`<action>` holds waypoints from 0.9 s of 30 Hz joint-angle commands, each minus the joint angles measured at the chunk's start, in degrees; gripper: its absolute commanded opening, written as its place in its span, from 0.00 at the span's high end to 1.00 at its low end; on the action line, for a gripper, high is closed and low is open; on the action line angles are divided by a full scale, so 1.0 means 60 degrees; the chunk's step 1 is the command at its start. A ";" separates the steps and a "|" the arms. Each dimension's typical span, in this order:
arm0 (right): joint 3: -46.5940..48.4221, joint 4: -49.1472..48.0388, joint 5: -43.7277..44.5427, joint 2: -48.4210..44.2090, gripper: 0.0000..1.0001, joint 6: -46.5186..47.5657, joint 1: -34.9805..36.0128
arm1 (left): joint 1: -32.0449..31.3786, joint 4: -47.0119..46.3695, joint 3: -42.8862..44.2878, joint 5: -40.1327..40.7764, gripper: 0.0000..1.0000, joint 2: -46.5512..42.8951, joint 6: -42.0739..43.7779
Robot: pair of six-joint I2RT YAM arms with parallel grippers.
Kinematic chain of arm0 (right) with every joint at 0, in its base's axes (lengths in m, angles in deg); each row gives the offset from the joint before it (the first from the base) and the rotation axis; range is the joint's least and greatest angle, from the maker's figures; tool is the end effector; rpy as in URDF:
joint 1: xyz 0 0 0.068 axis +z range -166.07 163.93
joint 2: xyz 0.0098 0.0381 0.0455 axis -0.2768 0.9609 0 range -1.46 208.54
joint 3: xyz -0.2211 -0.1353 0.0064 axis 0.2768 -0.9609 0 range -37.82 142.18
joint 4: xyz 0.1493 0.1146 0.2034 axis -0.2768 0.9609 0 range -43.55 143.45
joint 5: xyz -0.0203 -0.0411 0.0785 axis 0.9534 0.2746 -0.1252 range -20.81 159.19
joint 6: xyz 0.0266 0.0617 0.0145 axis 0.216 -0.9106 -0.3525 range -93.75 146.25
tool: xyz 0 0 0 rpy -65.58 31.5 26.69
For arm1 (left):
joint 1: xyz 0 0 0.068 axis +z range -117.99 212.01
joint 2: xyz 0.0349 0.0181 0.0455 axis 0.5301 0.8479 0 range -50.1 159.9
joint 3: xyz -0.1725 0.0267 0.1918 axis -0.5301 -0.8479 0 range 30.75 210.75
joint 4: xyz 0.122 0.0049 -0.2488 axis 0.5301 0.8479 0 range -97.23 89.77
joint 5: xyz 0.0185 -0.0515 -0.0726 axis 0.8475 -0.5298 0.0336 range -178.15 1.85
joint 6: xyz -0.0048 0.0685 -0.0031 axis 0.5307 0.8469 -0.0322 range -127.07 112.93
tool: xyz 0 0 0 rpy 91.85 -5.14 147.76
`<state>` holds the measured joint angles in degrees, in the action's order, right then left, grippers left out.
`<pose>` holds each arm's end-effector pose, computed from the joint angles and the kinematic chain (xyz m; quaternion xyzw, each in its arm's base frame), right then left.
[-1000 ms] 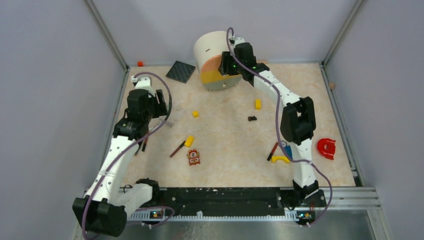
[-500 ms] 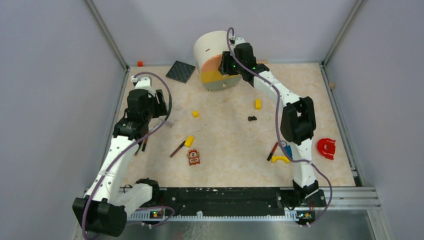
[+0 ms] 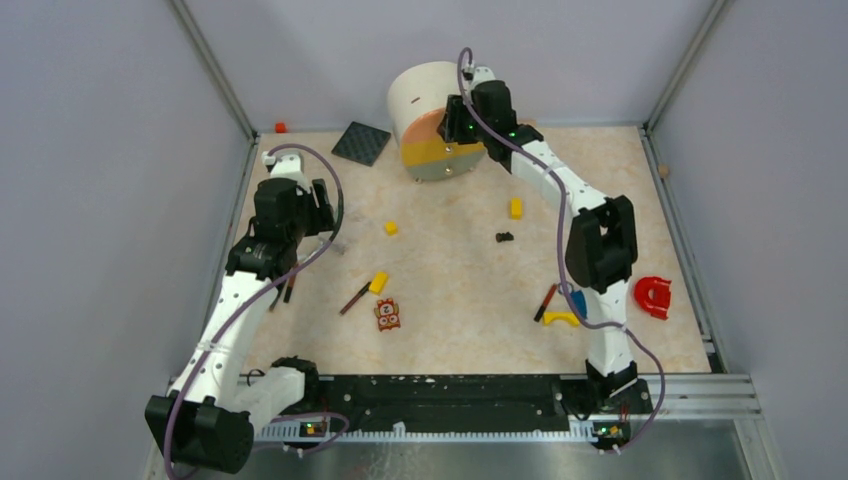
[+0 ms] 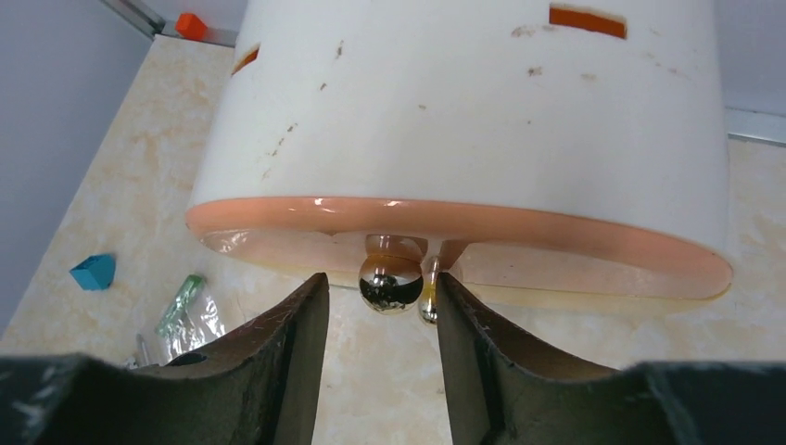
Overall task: Organize the makeup
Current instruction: Open the drawer in the storage box.
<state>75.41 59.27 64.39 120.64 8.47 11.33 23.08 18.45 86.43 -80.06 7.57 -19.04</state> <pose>0.4780 0.2530 0.2963 -0.0927 0.8219 0.2475 0.5046 0.2621 -0.0332 0.3158 -0.0592 0.8523 -0.0343 0.5186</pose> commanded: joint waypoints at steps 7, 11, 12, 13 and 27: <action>0.0112 -0.0490 -0.0040 -0.0736 0.83 0.0019 -0.0025 | 0.0053 -0.0383 0.0009 -0.0094 0.30 -0.0061 0.0090; 0.0006 -0.0450 -0.0167 -0.0814 0.95 -0.0010 -0.0025 | 0.0053 -0.0382 0.0014 -0.0079 0.30 -0.0083 0.0090; -0.0067 -0.0450 -0.0180 -0.0878 0.96 -0.0023 -0.0018 | 0.0053 -0.0382 0.0010 -0.0076 0.30 -0.0089 0.0090; -0.0194 -0.0459 -0.0182 -0.0968 0.97 -0.0028 -0.0017 | 0.0053 -0.0380 0.0007 -0.0064 0.30 -0.0090 0.0090; -0.3883 -0.1275 -0.0057 -0.3632 0.99 -0.0402 0.0240 | 0.0067 -0.0382 0.0014 -0.0090 0.29 -0.0126 0.0090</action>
<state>55.26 54.90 64.13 105.39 7.07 11.70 23.15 18.45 86.43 -80.21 7.57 -19.04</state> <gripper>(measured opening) 0.197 0.705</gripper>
